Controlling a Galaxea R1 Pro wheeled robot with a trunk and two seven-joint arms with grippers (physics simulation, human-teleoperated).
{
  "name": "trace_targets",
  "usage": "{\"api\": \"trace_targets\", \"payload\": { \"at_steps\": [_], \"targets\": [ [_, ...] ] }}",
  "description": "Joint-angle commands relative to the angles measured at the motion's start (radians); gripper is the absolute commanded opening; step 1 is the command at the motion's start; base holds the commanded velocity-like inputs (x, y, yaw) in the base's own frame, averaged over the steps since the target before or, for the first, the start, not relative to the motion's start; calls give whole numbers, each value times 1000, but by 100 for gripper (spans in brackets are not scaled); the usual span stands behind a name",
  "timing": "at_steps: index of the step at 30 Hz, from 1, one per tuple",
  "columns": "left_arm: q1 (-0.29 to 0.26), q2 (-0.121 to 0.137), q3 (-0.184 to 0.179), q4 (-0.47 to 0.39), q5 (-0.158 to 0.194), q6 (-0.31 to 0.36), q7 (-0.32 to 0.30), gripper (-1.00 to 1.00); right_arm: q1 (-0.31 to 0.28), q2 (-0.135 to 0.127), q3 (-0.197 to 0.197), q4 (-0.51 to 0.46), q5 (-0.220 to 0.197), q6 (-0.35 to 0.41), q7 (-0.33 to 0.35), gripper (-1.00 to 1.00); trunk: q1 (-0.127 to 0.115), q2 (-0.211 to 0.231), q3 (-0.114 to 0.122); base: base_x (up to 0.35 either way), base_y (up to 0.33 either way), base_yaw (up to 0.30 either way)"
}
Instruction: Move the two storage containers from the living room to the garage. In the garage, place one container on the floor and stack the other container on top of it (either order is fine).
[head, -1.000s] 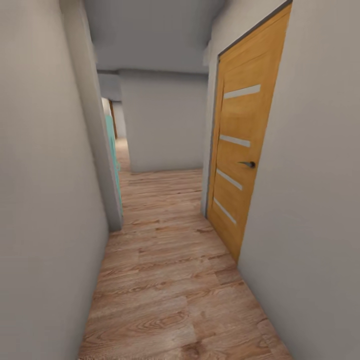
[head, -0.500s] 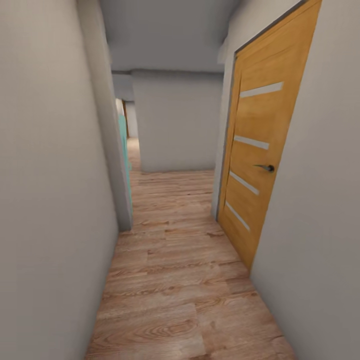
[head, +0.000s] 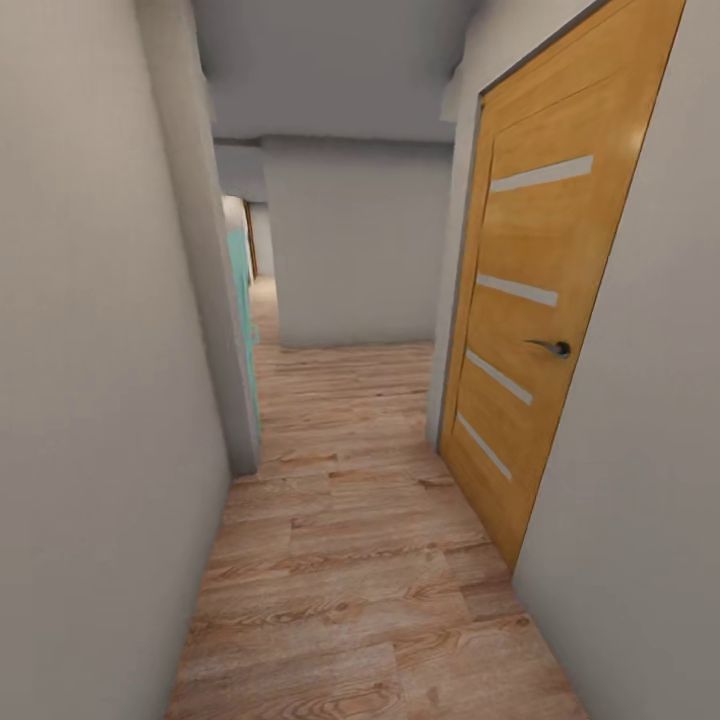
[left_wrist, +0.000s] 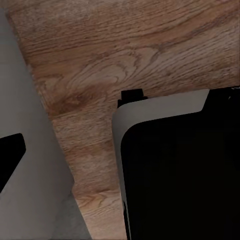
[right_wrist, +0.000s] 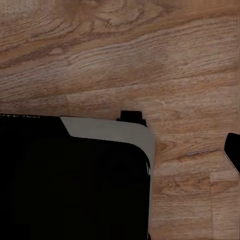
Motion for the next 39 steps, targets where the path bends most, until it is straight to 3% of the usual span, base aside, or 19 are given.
{"api": "trace_targets", "payload": {
  "at_steps": [1, 39],
  "targets": [
    [0, 0, -1, -1, -10, 1, -2, 100, -1, 0, 0, 1, 1, -3, 4, 100, 1, -1, -1, 346, 0, 0],
    [0, 0, -1, -1, -10, 2, -2, 100, -1, 0, 0, 1, 1, -3, 1, 100, 1, -1, -1, 346, 0, 0]
  ]
}}
